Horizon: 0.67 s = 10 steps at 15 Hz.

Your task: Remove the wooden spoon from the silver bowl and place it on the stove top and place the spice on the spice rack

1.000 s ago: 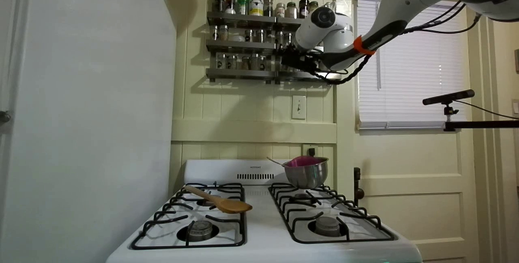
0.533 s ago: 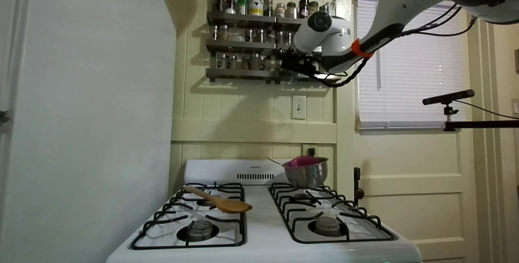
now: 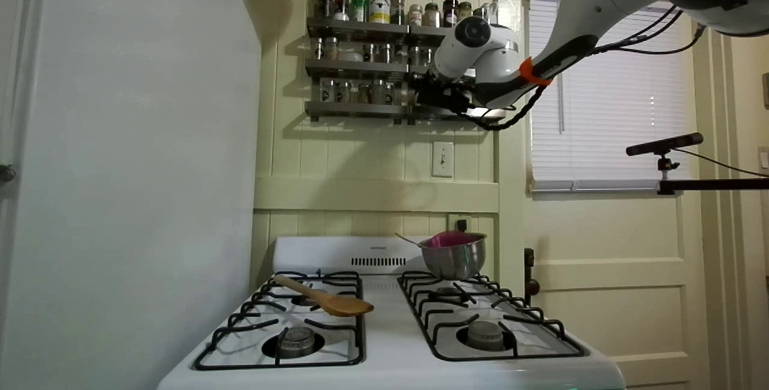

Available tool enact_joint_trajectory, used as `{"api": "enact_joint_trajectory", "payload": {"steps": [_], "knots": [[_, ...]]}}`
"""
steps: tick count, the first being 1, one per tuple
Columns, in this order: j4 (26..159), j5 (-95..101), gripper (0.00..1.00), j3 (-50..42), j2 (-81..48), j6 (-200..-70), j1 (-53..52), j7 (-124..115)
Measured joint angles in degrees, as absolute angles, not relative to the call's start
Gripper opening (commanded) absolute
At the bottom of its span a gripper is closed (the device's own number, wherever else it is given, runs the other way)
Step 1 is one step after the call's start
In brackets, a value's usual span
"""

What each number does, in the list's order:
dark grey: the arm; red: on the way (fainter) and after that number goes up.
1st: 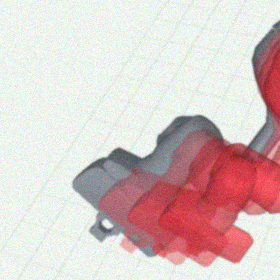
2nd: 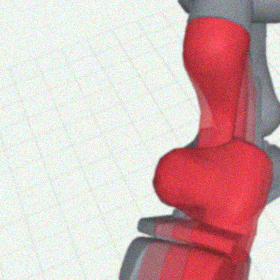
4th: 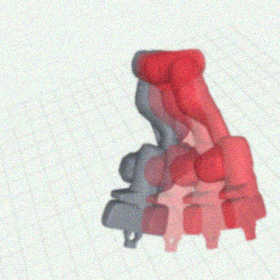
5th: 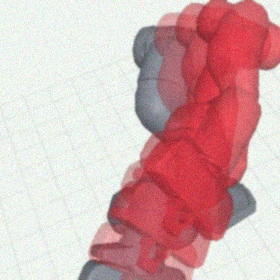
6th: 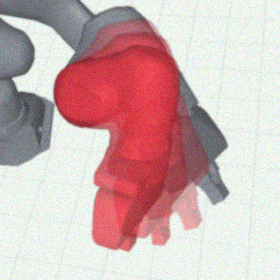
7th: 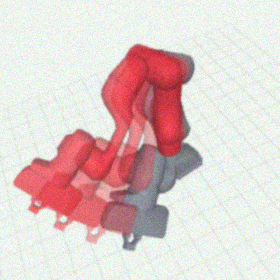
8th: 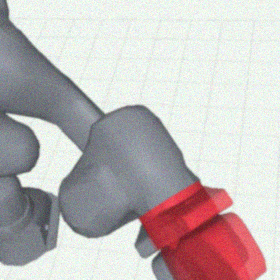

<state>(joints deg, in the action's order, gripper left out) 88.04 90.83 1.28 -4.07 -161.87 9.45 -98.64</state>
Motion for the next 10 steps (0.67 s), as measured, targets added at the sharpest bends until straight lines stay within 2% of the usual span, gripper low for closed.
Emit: {"api": "enact_joint_trajectory", "payload": {"steps": [10], "knots": [[88.0, 90.1, 1.0, 1.5, -3.4, -161.9, 9.4, -93.6]]}}
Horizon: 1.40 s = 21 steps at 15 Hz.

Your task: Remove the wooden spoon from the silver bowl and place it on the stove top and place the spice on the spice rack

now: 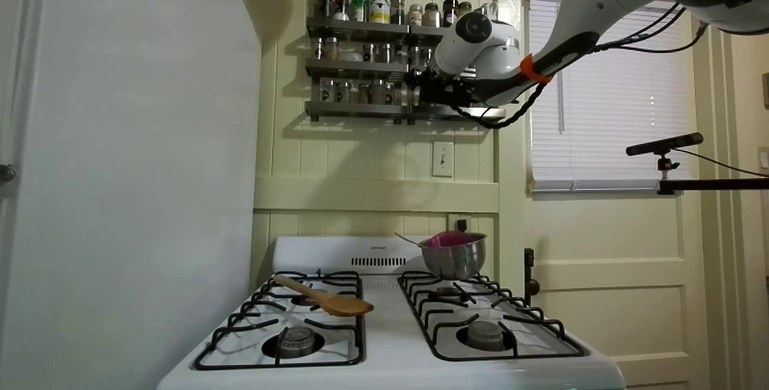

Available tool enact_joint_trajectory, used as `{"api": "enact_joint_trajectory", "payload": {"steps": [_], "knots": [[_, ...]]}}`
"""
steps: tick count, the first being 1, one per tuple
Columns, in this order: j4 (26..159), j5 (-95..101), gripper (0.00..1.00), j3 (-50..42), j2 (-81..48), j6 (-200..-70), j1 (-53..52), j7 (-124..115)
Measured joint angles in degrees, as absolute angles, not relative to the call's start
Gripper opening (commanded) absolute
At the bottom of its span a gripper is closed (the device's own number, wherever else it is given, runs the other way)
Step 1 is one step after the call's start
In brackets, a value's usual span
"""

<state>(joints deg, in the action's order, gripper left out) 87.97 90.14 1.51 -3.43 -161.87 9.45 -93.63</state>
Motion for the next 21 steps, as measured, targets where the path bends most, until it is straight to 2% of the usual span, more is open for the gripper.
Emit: {"api": "enact_joint_trajectory", "payload": {"steps": [4, 12, 13, 17, 21], "knots": [[89.3, 84.7, 1.0, 1.6, -2.5, -161.9, 9.5, -86.3], [99.2, 60.4, 1.0, 1.9, 4.9, -159.5, 9.2, -58.8], [100.1, 58.3, 0.83, 1.9, 6.2, -158.0, 9.0, -56.2], [101.9, 51.1, 0.49, 1.9, 10.2, -153.3, 8.0, -50.6], [102.1, 46.6, 0.19, 1.9, 11.2, -151.2, 7.0, -49.5]]}}
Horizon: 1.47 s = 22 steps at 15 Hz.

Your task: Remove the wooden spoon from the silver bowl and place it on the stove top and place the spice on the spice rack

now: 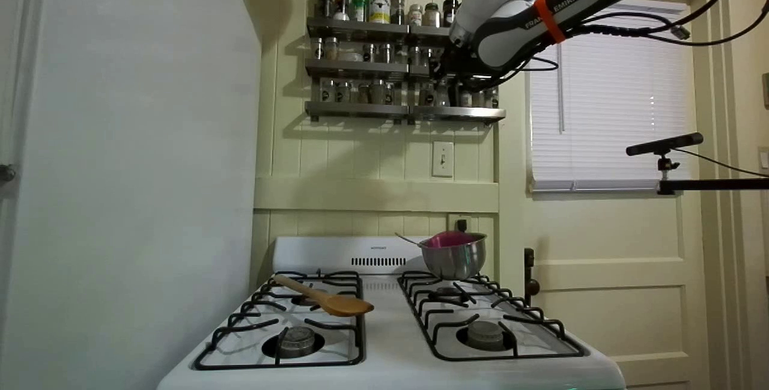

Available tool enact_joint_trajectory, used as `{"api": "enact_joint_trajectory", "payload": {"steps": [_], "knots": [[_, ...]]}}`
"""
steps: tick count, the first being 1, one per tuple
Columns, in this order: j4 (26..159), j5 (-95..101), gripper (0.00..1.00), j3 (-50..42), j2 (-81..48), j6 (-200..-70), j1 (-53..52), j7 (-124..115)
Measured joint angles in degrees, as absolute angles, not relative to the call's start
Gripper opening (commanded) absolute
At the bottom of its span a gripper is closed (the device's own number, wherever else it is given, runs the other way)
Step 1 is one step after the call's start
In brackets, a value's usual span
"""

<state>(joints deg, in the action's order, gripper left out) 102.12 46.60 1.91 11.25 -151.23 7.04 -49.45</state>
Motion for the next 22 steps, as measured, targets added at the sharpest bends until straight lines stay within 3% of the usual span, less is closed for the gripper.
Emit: {"api": "enact_joint_trajectory", "payload": {"steps": [3, 22], "knots": [[102.1, 44.3, 0.0, 1.9, 11.1, -151.2, 6.6, -49.5], [95.4, 52.6, 0.0, 2.6, 4.0, -154.1, 6.9, -69.2]]}}
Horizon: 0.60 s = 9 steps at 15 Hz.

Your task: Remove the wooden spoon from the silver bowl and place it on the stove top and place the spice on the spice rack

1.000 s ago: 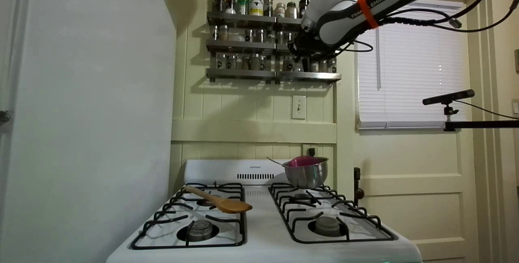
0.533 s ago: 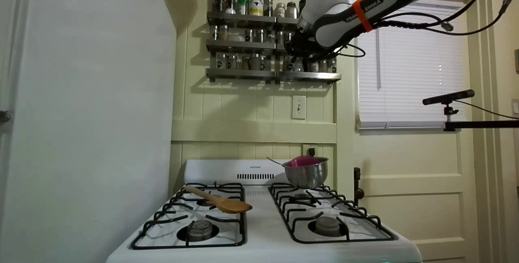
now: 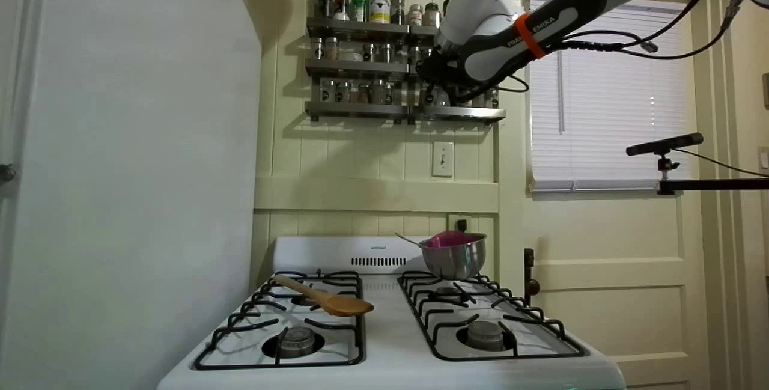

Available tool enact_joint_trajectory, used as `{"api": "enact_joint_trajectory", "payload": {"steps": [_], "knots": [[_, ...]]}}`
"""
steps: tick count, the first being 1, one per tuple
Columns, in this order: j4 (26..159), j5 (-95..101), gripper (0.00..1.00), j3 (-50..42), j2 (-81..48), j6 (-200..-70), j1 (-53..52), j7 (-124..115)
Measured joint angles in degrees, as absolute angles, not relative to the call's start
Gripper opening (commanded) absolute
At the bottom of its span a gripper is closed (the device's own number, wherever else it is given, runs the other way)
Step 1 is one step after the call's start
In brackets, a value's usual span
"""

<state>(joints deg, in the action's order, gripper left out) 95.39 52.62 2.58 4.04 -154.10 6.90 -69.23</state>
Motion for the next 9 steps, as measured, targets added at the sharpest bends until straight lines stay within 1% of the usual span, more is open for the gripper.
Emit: {"api": "enact_joint_trajectory", "payload": {"steps": [9], "knots": [[91.4, 58.4, 0.0, 2.4, 0.4, -154.6, 7.0, -77.5]]}}
